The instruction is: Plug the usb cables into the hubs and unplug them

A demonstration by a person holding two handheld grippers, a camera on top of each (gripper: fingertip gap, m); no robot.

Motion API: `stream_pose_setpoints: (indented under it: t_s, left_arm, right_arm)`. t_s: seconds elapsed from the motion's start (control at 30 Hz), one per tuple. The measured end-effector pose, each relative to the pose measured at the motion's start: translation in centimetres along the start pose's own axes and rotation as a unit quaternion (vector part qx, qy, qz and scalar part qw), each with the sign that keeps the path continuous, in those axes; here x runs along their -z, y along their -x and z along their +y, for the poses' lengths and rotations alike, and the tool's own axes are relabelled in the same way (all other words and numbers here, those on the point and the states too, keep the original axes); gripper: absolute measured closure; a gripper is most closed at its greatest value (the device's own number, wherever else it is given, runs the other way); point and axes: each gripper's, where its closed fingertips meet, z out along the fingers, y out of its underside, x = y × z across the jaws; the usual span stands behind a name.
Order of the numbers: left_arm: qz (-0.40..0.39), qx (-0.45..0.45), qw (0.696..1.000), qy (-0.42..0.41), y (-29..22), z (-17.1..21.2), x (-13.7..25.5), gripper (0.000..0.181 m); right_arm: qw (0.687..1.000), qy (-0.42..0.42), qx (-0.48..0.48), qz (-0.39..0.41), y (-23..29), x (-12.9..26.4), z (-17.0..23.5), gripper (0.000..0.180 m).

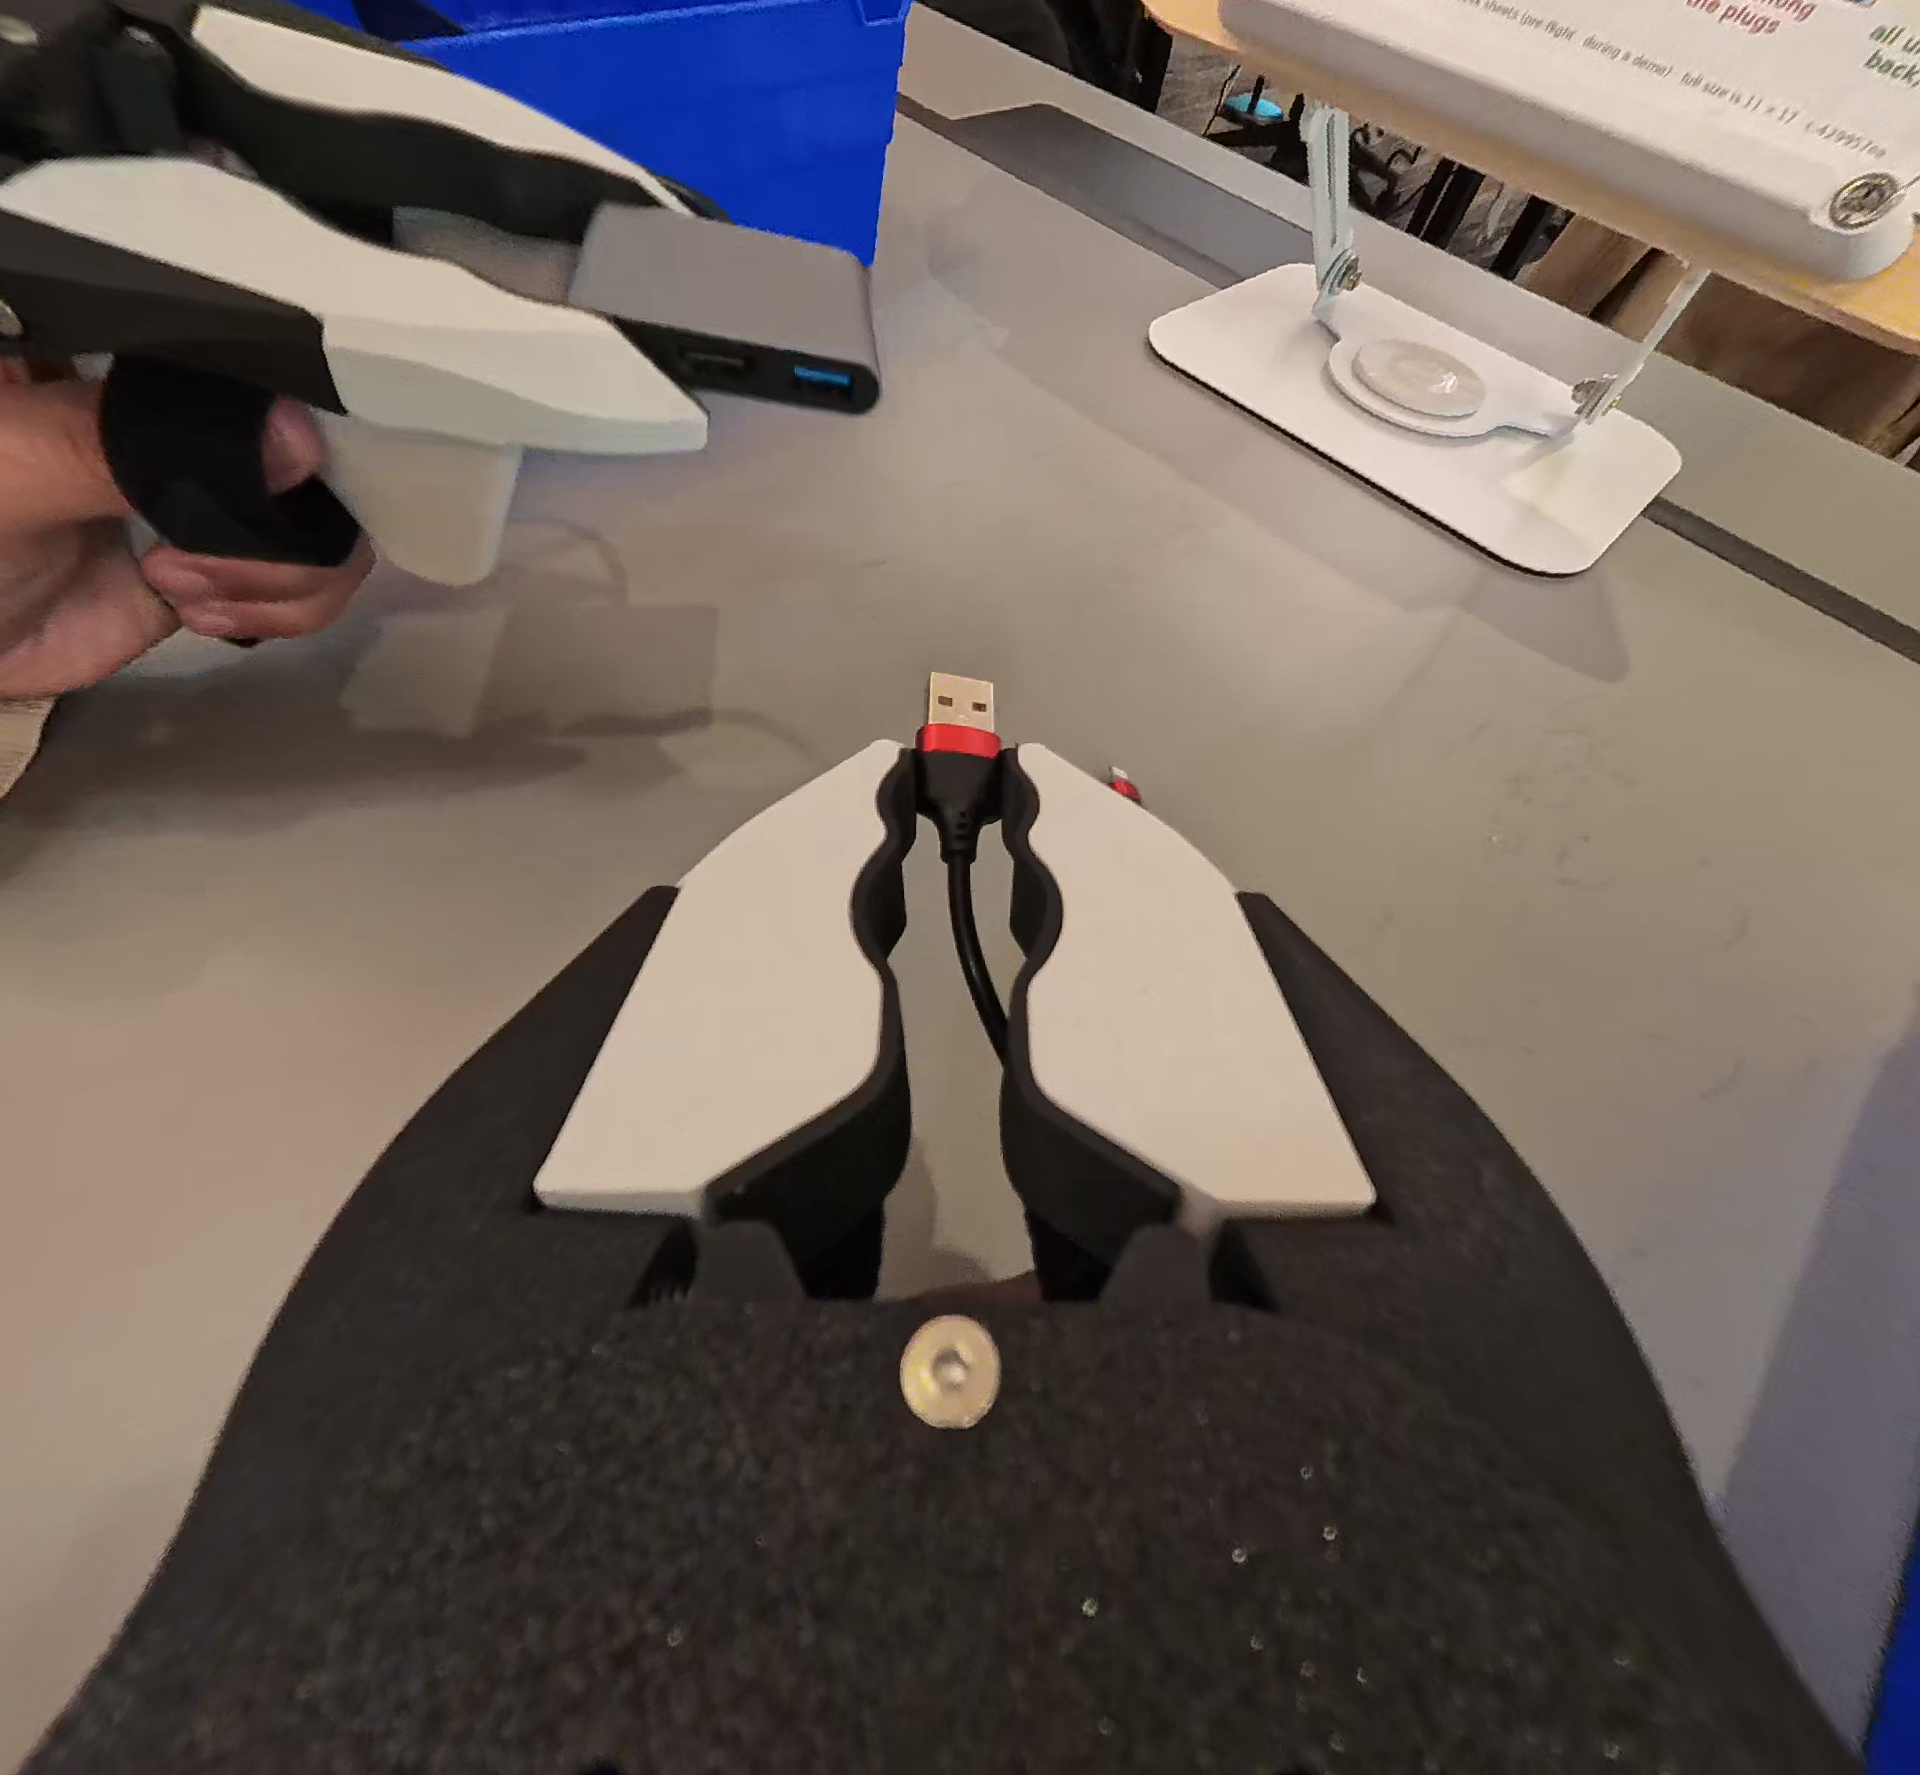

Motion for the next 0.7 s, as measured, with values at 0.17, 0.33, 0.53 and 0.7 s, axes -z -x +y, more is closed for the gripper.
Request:
stream_pose_setpoints:
  t_s: [0.17,0.33,0.53,0.7]
  left_arm:
    - [0.002,-0.015,1.0,0.009,-0.4,0.4,-0.3,0.12]
    - [0.008,-0.018,1.0,0.011,-0.7,0.5,-0.2,0.12]
    - [0.015,-0.013,1.0,0.014,-0.6,0.7,-0.1,0.12]
    - [0.013,-0.032,0.999,0.023,-1.0,1.0,-0.1,0.12]
  right_arm:
    - [1.0,-0.004,-0.006,0.0,-0.9,0.7,-1.5,0.165]
    - [0.999,-0.033,0.003,0.008,-4.5,4.6,-9.1,0.165]
    - [0.994,-0.051,0.073,0.065,-9.8,12.5,-21.5,0.165]
    - [0.984,-0.027,0.104,0.144,-14.9,18.6,-27.5,0.164]
